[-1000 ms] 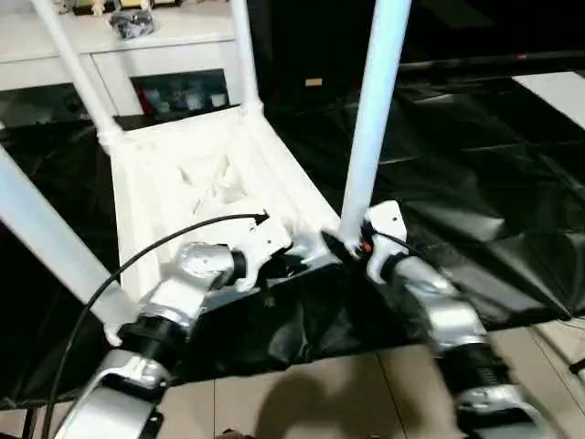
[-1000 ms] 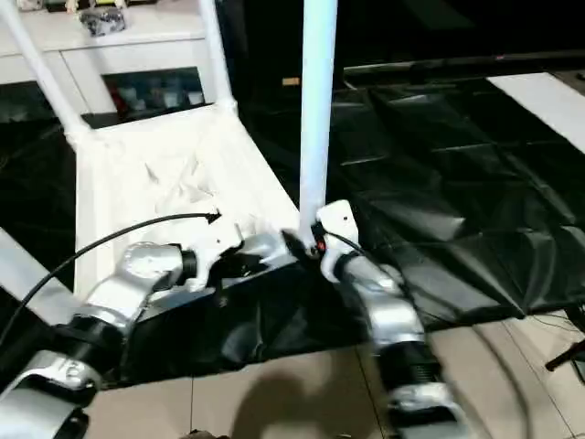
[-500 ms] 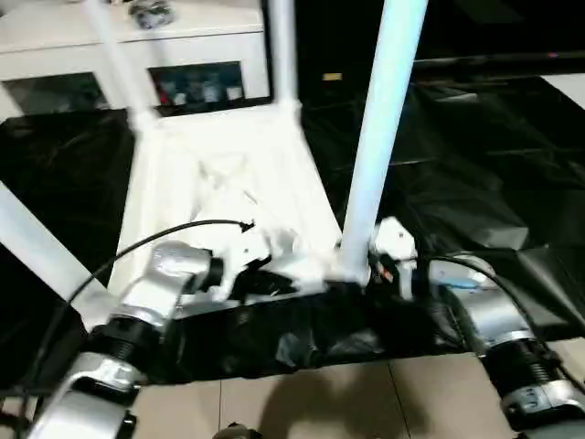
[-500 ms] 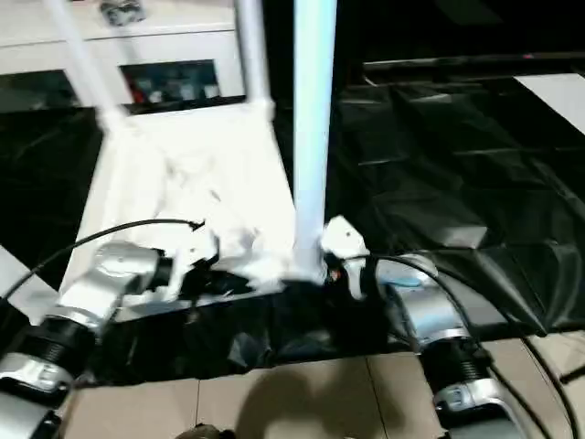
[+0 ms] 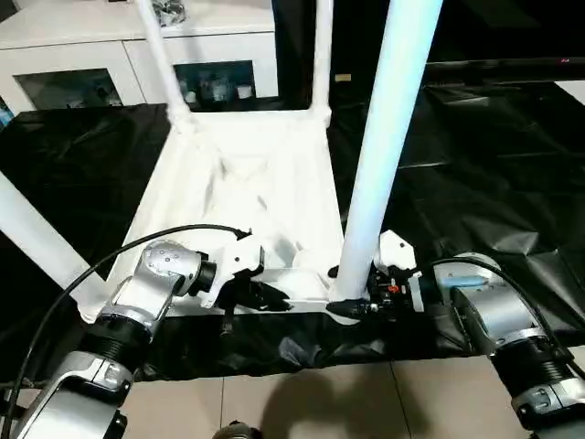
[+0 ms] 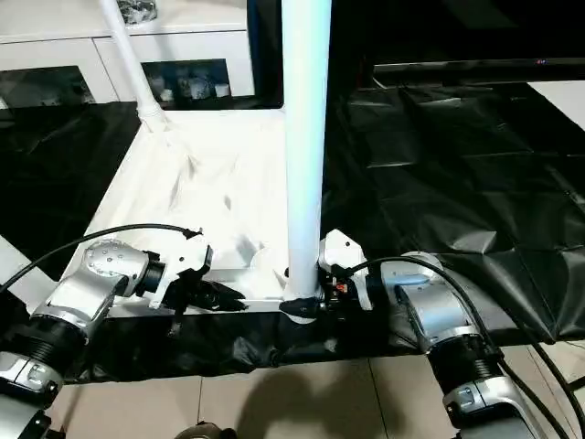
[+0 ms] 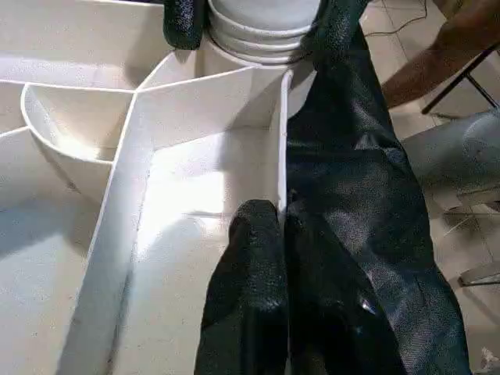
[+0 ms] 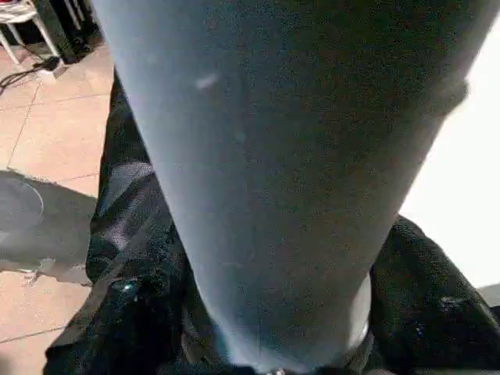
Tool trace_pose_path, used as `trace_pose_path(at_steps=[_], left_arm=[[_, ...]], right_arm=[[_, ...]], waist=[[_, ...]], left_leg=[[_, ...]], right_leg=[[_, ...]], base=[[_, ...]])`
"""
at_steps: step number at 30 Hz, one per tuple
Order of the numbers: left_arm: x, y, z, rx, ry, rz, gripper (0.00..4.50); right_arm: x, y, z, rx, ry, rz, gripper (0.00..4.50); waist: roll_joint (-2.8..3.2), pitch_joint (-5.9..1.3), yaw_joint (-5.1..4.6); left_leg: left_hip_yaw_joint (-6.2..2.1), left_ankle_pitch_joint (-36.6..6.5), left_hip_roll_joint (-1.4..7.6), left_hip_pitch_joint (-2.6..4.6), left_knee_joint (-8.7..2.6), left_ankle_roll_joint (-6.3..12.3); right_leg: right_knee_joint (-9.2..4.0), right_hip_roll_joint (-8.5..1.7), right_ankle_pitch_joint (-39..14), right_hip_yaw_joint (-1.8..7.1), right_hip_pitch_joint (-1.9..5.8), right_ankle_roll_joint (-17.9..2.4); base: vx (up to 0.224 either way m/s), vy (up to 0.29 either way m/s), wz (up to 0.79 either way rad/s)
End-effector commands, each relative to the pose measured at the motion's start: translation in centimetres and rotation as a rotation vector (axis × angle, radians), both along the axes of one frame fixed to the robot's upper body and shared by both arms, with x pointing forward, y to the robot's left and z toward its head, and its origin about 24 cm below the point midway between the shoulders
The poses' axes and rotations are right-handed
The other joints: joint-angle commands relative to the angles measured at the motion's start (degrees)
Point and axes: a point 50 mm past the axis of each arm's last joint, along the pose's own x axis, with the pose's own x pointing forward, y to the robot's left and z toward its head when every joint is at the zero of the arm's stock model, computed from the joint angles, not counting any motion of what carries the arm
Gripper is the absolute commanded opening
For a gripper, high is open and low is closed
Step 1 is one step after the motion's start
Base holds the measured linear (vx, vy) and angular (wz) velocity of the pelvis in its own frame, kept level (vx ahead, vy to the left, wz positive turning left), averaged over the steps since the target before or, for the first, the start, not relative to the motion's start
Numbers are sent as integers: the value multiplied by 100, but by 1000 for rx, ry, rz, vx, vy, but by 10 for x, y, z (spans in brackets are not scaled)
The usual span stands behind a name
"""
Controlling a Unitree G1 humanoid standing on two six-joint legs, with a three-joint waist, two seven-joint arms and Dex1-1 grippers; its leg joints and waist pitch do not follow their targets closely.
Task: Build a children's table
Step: Rotate leg to tighten
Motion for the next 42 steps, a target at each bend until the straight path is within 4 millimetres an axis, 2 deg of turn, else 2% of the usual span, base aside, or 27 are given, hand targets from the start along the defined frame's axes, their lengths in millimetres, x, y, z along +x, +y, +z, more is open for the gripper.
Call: trace_pose_path(at_steps=[1,3,4,5,6,7,8,9,10,11,12,15,16,20,22,26,30,34,35,36,39,40,42], left_arm=[[11,-15,11,-51,-82,52,0],[17,-28,9,-54,-122,150,0],[17,-29,8,-54,-124,154,0],[18,-33,7,-48,-134,170,0],[18,-36,7,-42,-139,182,0],[18,-37,6,-38,-142,190,0],[19,-45,5,-32,-146,223,0],[19,-47,5,-34,-146,228,0],[18,-55,6,-47,-146,246,0],[18,-62,7,-60,-152,267,0],[19,-67,7,-67,-157,284,0],[18,-76,8,-75,-175,292,0],[18,-79,8,-79,-179,287,0],[18,-79,11,-95,-193,270,0],[19,-77,11,-92,-193,269,0],[18,-63,12,-107,-174,226,0],[15,-53,12,-114,-140,177,0],[13,-43,12,-86,-127,118,0],[12,-40,11,-72,-121,93,0],[12,-39,11,-70,-120,90,0],[11,-34,12,-45,-109,39,0],[11,-32,12,-40,-102,25,0],[12,-29,14,-34,-100,8,0]], right_arm=[[-7,25,-5,32,7,53,266],[5,33,-11,81,-18,-177,265],[6,33,-12,83,-19,-194,265],[10,37,-15,88,-28,-285,265],[12,39,-15,93,-34,-327,265],[13,41,-16,97,-38,-350,265],[16,55,-18,134,-31,-461,265],[17,56,-18,138,-30,-472,265],[18,65,-18,159,-23,-523,265],[19,72,-18,168,-20,-574,265],[21,77,-18,163,-31,-617,265],[22,90,-16,177,-35,-673,265],[21,94,-15,194,-36,-667,320],[23,91,-12,211,-44,-672,343],[23,89,-12,198,-66,-657,371],[22,66,-10,134,-137,-528,371],[20,50,-10,100,-137,-440,371],[12,36,-12,50,-95,-258,371],[9,32,-12,38,-70,-197,371],[8,31,-12,36,-67,-190,371],[4,25,-11,21,-30,-97,371],[3,24,-10,17,-16,-62,371],[0,22,-9,10,6,-2,371]], waist=[[-85,-348,-24],[-86,-326,-49],[-87,-300,-79],[-98,-296,-101],[-48,-292,-107],[-72,-282,-161],[-6,-282,-196],[-26,-278,-232],[-46,-287,-278],[-11,-288,-293],[-16,-286,-309],[-14,-302,-348],[-22,-307,-359],[-14,-319,-356],[-16,-334,-357],[-9,-337,-345],[-9,-349,-318],[-15,-340,-238],[-8,-339,-205],[-39,-336,-201],[-37,-326,-159],[-61,-316,-153],[-69,-321,-125]], left_leg=[[-104,-1169,260,151,-384,356],[-105,-1241,256,139,-399,285],[-115,-1480,247,161,-434,157],[-136,-1650,241,177,-450,39],[-147,-1694,241,180,-460,-11],[-160,-1798,239,156,-487,-78],[-168,-1898,239,177,-500,-146],[-164,-1960,238,181,-506,-176],[-174,-1998,226,174,-506,-182],[-174,-1962,223,175,-505,-169],[-163,-1966,224,181,-500,-166],[-166,-1863,211,161,-495,-123],[-163,-1831,209,155,-487,-94],[-154,-1672,210,143,-472,32],[-148,-1567,212,144,-461,62],[-135,-1423,205,128,-432,181],[-121,-1223,207,123,-398,327],[-99,-1182,231,130,-377,479],[-100,-1216,238,140,-378,469],[-97,-1239,242,142,-381,466],[-108,-1342,253,151,-399,398],[-101,-1418,259,162,-407,373],[-101,-1400,260,163,-404,369]], right_leg=[[-377,-315,-661,219,187,-1493],[-389,-320,-765,231,172,-1475],[-432,-328,-1163,227,157,-1421],[-468,-345,-1569,224,171,-1299],[-477,-351,-1682,231,167,-1246],[-492,-345,-1807,229,179,-1162],[-502,-335,-1815,231,156,-1125],[-510,-327,-1797,236,140,-1132],[-506,-323,-1759,232,158,-1136],[-505,-324,-1686,233,154,-1149],[-516,-313,-1661,237,137,-1151],[-511,-310,-1476,232,158,-1166],[-503,-303,-1354,232,156,-1182],[-469,-300,-969,231,182,-1268],[-449,-297,-769,230,192,-1308],[-429,-291,-465,220,221,-1397],[-400,-303,-265,214,239,-1501],[-389,-285,-244,200,234,-1573],[-393,-290,-336,201,223,-1568],[-398,-291,-388,204,222,-1567],[-407,-301,-672,208,210,-1543],[-419,-296,-769,214,196,-1529],[-417,-306,-815,222,196,-1510]], base=[[0,0,0],[0,0,0],[0,0,0],[0,0,0],[0,0,0],[0,0,0],[0,0,0],[0,0,0],[0,0,0],[0,0,0],[0,0,0],[0,0,0],[0,0,0],[0,0,0],[0,0,0],[0,0,0],[0,0,0],[0,0,0],[0,0,0],[0,0,0],[0,0,0],[0,0,0],[0,0,0]])
